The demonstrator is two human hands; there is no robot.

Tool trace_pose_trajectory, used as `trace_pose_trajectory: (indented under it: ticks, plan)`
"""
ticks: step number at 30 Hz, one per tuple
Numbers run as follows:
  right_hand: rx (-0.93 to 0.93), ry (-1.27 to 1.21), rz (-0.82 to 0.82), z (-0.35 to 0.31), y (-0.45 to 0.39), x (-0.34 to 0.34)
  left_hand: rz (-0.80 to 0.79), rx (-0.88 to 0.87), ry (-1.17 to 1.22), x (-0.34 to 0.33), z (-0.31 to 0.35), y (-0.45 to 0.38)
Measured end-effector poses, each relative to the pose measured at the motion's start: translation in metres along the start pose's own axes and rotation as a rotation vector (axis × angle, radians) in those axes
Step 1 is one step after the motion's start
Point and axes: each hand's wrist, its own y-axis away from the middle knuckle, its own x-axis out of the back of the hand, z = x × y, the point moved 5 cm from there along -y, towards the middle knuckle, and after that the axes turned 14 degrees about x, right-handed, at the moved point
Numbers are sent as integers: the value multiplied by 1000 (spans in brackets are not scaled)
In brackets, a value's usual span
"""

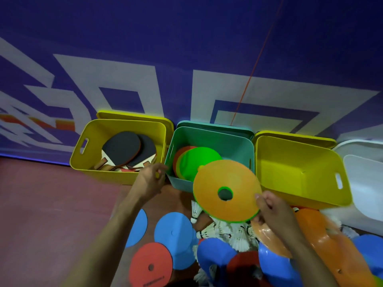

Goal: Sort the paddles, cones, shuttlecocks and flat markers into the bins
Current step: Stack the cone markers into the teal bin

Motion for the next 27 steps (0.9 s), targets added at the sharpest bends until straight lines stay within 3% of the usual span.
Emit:
trace_pose_trajectory:
  ticks: [8, 13, 18, 23, 27]
  plan:
    - [-24, -209, 156, -20, -73, -12, 20, 50, 14, -5, -41, 62]
    - [-119, -109, 193, 17, -62, -15, -34, -34, 5, -28, -37, 76]
    - [-90, 109, 301, 64, 7, 44, -104, -152, -40, -67, -5, 87]
    - [-121, 373, 349, 134, 75, 110, -249, -329, -101, -125, 56, 103]
    - [-90, 416, 351, 170, 105, 124, -276, -684, -461, -177, 126, 131]
